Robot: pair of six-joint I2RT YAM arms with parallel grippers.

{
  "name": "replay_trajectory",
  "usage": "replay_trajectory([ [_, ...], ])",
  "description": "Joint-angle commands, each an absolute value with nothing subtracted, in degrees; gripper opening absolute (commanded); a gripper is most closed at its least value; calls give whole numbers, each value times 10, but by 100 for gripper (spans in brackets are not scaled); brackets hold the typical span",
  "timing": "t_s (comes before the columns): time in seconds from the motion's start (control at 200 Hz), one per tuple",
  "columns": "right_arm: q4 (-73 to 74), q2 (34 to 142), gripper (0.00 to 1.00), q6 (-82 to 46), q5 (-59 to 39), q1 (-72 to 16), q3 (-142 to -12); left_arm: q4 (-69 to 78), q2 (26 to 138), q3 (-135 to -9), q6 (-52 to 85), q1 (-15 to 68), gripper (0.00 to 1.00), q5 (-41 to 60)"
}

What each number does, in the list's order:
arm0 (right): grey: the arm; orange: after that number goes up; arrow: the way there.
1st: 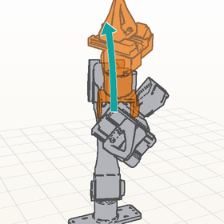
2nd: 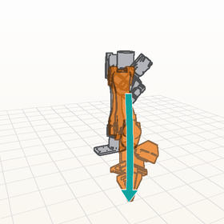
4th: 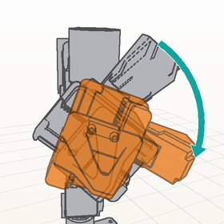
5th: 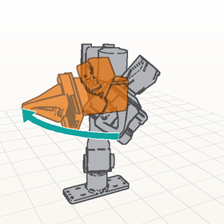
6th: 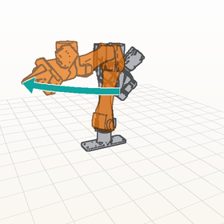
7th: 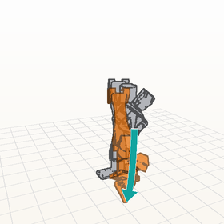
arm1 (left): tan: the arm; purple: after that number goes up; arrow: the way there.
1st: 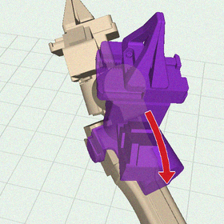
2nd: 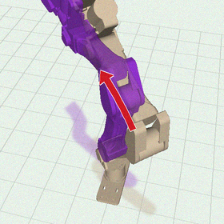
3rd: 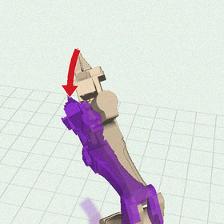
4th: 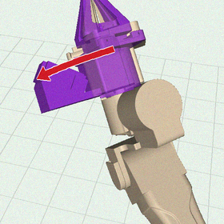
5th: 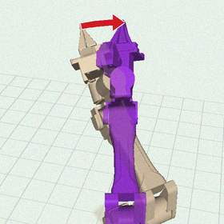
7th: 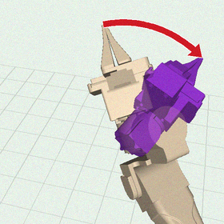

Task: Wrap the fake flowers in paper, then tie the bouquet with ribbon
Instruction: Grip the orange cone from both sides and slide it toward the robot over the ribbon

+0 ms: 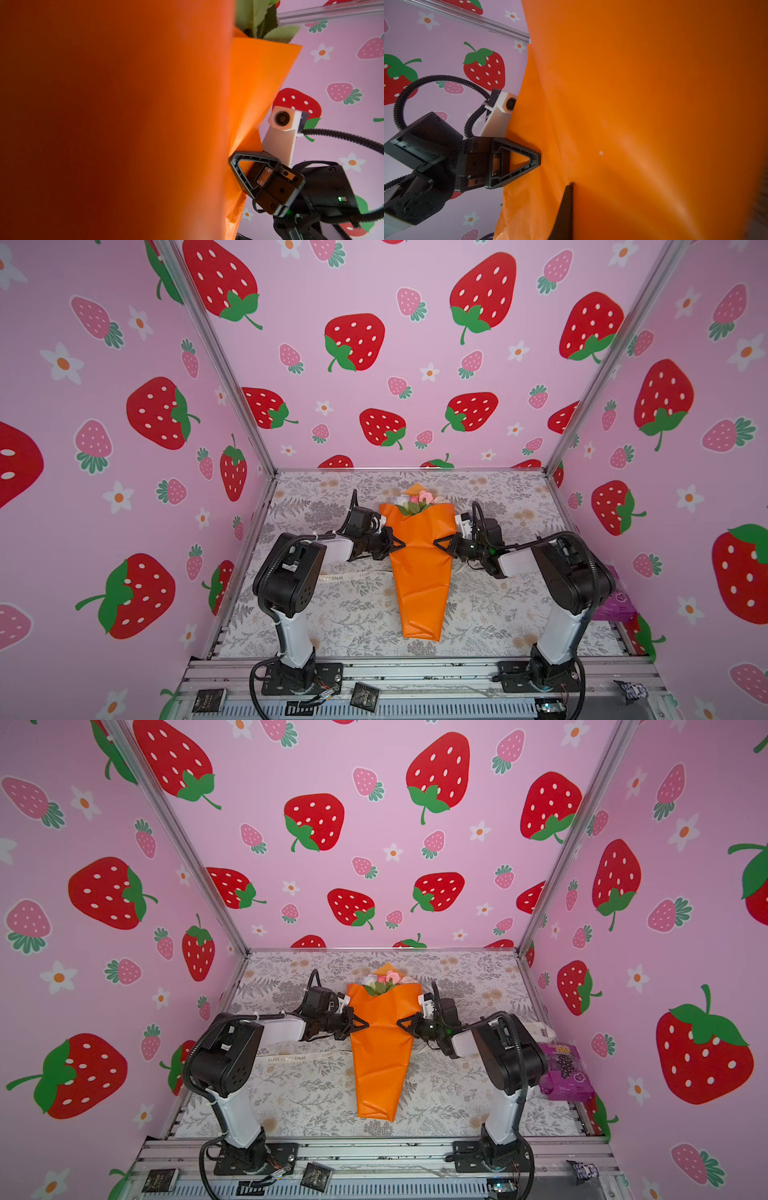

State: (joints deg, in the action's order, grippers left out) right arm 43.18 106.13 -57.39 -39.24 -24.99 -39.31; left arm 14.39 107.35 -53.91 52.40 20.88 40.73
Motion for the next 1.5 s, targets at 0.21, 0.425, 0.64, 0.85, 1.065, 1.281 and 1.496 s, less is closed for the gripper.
replay_trajectory([
  [0.21,423,1093,0,-537,-367,-243,-400,201,1094,-515,514,207,0,350],
  [0.425,382,1107,11,-512,-369,-242,-432,193,1109,-534,507,208,21,355],
  [0.64,377,1082,11,-507,-371,-234,-432,177,1094,-547,487,208,21,358],
  [0.85,376,1078,4,-512,-381,-232,-447,161,1098,-573,480,207,9,366],
  [1.065,386,1097,8,-520,-365,-228,-439,155,1128,-587,482,204,12,369],
  [1.281,318,1069,27,-507,-349,-219,-444,111,1101,-570,471,203,46,342],
  [1.496,181,952,47,-458,-278,-189,-434,30,1012,-561,424,198,62,305],
])
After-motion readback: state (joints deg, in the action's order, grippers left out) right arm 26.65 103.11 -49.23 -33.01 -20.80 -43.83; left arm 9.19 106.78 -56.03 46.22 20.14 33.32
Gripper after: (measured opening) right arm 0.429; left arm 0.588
